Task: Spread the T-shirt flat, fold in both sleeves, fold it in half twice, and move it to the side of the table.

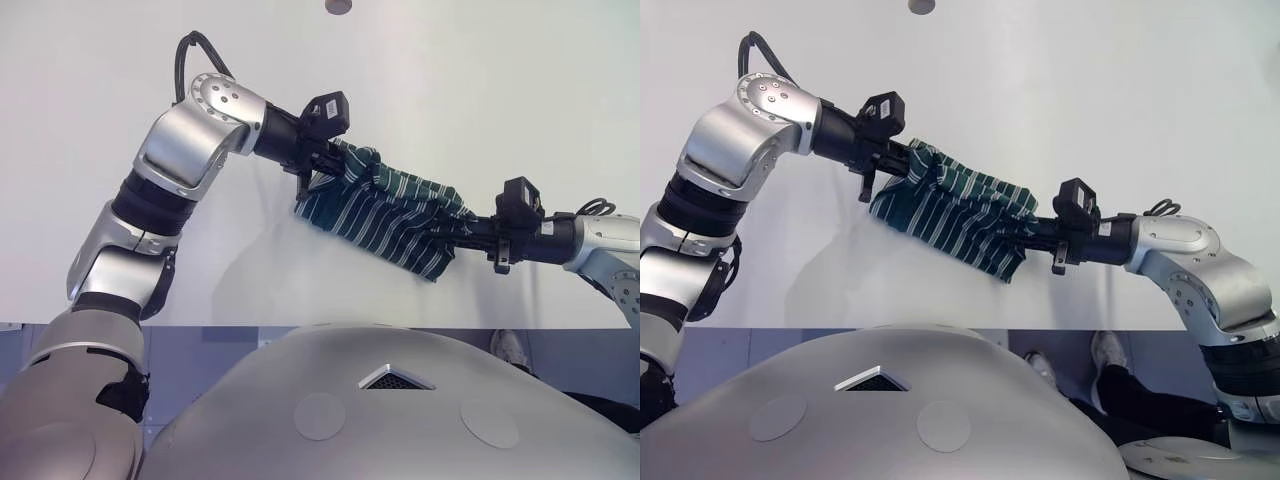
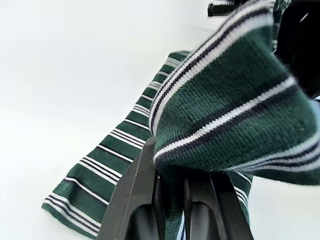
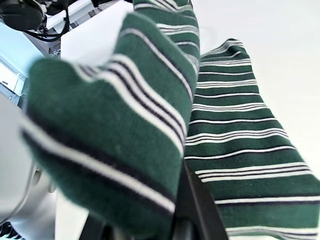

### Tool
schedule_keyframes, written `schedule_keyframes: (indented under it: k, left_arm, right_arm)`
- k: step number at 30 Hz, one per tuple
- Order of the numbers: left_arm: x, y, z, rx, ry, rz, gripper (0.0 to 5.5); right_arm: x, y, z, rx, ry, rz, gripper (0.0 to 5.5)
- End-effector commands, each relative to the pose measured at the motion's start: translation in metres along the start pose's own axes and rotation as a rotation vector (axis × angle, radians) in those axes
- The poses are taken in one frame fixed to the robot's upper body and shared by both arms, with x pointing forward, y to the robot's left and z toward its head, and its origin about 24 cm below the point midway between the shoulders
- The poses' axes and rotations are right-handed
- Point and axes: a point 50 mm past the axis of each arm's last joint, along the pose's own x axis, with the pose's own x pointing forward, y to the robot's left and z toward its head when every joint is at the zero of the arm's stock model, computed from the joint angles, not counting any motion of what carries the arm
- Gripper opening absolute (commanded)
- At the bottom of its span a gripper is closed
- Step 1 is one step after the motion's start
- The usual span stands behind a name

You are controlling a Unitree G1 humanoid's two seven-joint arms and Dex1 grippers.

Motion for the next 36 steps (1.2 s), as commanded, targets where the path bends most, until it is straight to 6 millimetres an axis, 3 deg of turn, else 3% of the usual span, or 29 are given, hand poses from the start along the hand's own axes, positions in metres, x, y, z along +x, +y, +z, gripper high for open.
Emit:
schedule_keyframes:
  k: [1, 2, 3, 7, 12, 14, 19, 21, 23, 25, 27, 29, 32, 36]
  left_arm:
    - [0.004, 0.011, -0.003, 0.019, 0.039, 0.093, 0.21]
    - [0.006, 0.014, -0.005, 0.015, 0.044, 0.126, 0.21]
    - [0.008, 0.018, -0.007, 0.006, 0.048, 0.163, 0.59]
    - [0.009, 0.023, -0.014, -0.02, 0.051, 0.226, 1.45]
    - [0.009, 0.022, -0.018, -0.018, 0.04, 0.272, 2.36]
    - [0.007, 0.023, -0.005, 0.04, -0.004, 0.342, 2.75]
    - [-0.009, 0.018, 0.055, 0.178, -0.279, 0.659, 3.64]
    - [-0.011, 0.012, 0.069, 0.232, -0.376, 0.77, 3.98]
    - [0.0, -0.003, 0.074, 0.268, -0.47, 0.762, 4.04]
    - [0.033, -0.022, 0.063, 0.282, -0.457, 0.61, 4.04]
    - [0.065, -0.024, 0.037, 0.282, -0.284, 0.521, 4.04]
    - [0.088, -0.026, 0.023, 0.284, -0.18, 0.381, 4.04]
    - [0.101, -0.017, 0.004, 0.32, -0.061, 0.302, 4.04]
    - [0.099, -0.011, -0.024, 0.339, 0.034, 0.237, 4.04]
  right_arm:
    - [-0.003, -0.011, -0.002, -0.003, 0.026, -0.077, 0.33]
    - [-0.002, -0.014, -0.004, -0.001, 0.03, -0.1, 0.33]
    - [-0.001, -0.016, -0.006, -0.005, 0.032, -0.12, 0.33]
    - [0.004, -0.023, -0.007, -0.035, 0.018, -0.191, 1.37]
    - [0.006, -0.04, 0.006, -0.153, 0.001, -0.306, 2.37]
    - [0.005, -0.049, 0.019, -0.243, -0.001, -0.389, 2.67]
    - [-0.009, -0.074, 0.039, -0.497, 0.111, -0.646, 2.67]
    - [-0.014, -0.084, 0.042, -0.568, 0.145, -0.714, 2.67]
    - [-0.017, -0.092, 0.048, -0.604, 0.129, -0.782, 2.67]
    - [-0.033, -0.109, 0.066, -0.62, 0.023, -1.005, 2.67]
    - [-0.051, -0.119, 0.082, -0.621, -0.124, -1.22, 2.67]
    - [-0.057, -0.119, 0.091, -0.618, -0.237, -1.325, 2.67]
    - [-0.047, -0.119, 0.098, -0.622, -0.31, -1.33, 2.67]
    - [-0.038, -0.116, 0.091, -0.604, -0.337, -1.339, 2.67]
